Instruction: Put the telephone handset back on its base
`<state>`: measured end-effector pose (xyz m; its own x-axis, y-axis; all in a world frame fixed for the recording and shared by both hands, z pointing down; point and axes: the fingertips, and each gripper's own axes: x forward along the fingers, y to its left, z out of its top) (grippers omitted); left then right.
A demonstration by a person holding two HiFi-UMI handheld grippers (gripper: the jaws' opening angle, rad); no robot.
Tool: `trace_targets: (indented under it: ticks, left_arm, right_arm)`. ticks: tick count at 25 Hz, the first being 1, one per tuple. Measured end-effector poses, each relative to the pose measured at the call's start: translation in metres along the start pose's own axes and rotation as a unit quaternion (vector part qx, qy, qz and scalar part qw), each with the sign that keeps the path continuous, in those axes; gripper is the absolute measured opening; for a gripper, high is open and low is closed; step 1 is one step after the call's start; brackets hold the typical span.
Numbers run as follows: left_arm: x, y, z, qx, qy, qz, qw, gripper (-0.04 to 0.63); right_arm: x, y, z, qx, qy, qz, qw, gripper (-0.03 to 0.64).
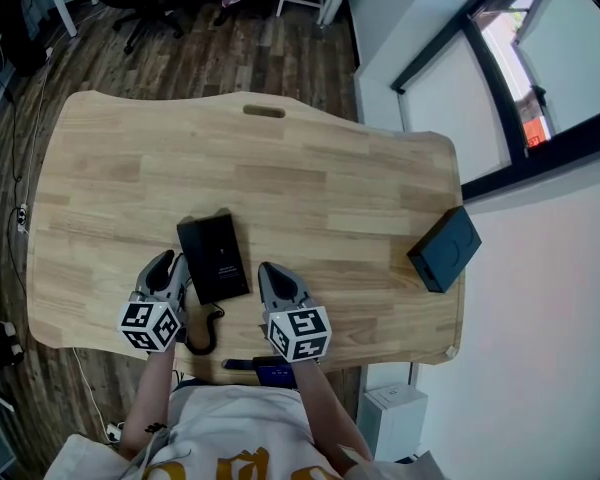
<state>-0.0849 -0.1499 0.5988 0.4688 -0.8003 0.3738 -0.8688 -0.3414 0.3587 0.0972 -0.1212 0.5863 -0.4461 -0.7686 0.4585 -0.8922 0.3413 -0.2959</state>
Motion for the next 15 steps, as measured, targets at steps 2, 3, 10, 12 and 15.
trace_targets:
  ticks: [2,3,10,12,15]
  left_arm:
    - [0.0,-0.004,0.003,0.009,0.0,-0.004,0.9999,0.07]
    - [0.0,-0.006,0.004,0.013,-0.001,-0.005,0.9999,0.055]
    - [-0.01,-0.015,0.027,0.064,-0.017,-0.003,0.9978,0.003]
    - [-0.014,-0.02,0.033,0.063,-0.025,-0.012,0.9976,0.003]
    - [-0.022,-0.026,0.037,0.053,-0.031,-0.024,0.9978,0.003]
  right_arm:
    - [0.0,0.002,0.004,-0.005,-0.005,-0.001,1.0,0.006]
    - [-0.001,0.002,0.006,-0.005,-0.008,-0.003,1.0,0.006]
    - [-0.011,0.009,0.019,-0.027,-0.024,-0.029,0.999,0.006]
    - [-0.014,0.012,0.024,-0.038,-0.029,-0.034,0.998,0.006]
    - [-0.022,0.021,0.027,-0.049,-0.036,-0.043,0.997,0.006]
